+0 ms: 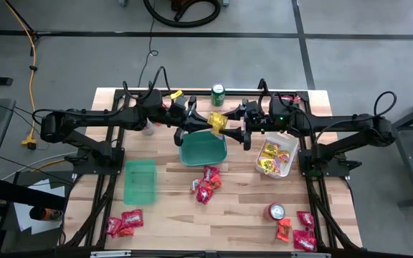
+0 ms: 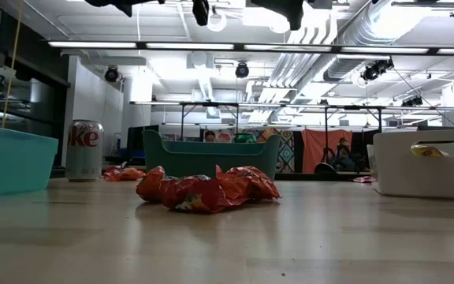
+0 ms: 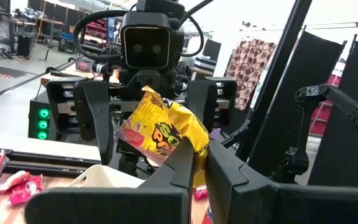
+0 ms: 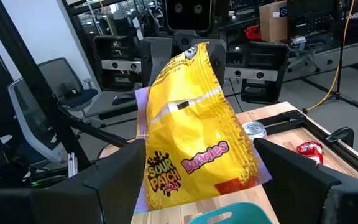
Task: Sort candy
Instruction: Put the yellow candy into the white bin
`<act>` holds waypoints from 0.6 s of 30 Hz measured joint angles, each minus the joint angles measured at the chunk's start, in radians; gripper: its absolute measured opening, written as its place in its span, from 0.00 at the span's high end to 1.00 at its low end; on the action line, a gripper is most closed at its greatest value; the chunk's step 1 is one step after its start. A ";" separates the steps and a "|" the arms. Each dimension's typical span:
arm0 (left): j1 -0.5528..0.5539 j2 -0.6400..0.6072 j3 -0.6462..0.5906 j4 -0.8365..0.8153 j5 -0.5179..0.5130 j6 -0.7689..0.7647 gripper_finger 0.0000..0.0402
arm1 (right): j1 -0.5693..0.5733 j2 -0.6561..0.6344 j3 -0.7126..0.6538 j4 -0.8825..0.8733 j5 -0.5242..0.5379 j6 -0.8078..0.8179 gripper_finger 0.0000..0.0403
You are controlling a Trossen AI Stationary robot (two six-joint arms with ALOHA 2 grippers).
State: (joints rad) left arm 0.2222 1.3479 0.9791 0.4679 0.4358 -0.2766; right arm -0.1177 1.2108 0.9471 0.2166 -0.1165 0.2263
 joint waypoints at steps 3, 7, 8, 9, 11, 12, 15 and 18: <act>0.000 0.000 0.000 0.000 0.000 0.000 0.99 | 0.000 -0.006 0.000 -0.001 0.000 -0.004 0.28; 0.000 0.000 0.000 0.000 0.000 0.002 0.99 | 0.000 -0.007 0.000 -0.002 0.000 0.000 0.28; 0.000 0.000 0.000 0.000 -0.001 0.002 0.99 | 0.000 -0.007 0.000 -0.002 -0.001 0.000 0.29; 0.000 0.000 0.000 0.000 -0.002 0.001 0.99 | 0.000 -0.007 0.000 -0.002 -0.001 0.000 0.30; 0.000 0.000 0.000 0.000 -0.004 0.001 0.99 | 0.000 -0.007 0.000 -0.004 -0.001 0.000 0.35; 0.000 0.000 0.000 0.000 -0.004 0.001 0.98 | 0.000 -0.007 0.000 -0.009 -0.001 0.000 0.39; 0.000 0.000 0.000 0.000 -0.004 0.001 0.96 | -0.001 -0.008 0.000 -0.018 -0.001 0.000 0.53; 0.000 0.000 0.000 0.000 -0.010 0.006 0.94 | -0.006 -0.008 0.000 -0.018 -0.001 -0.005 0.71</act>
State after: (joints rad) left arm 0.2222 1.3479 0.9791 0.4679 0.4260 -0.2705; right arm -0.1242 1.2030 0.9470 0.1989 -0.1173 0.2209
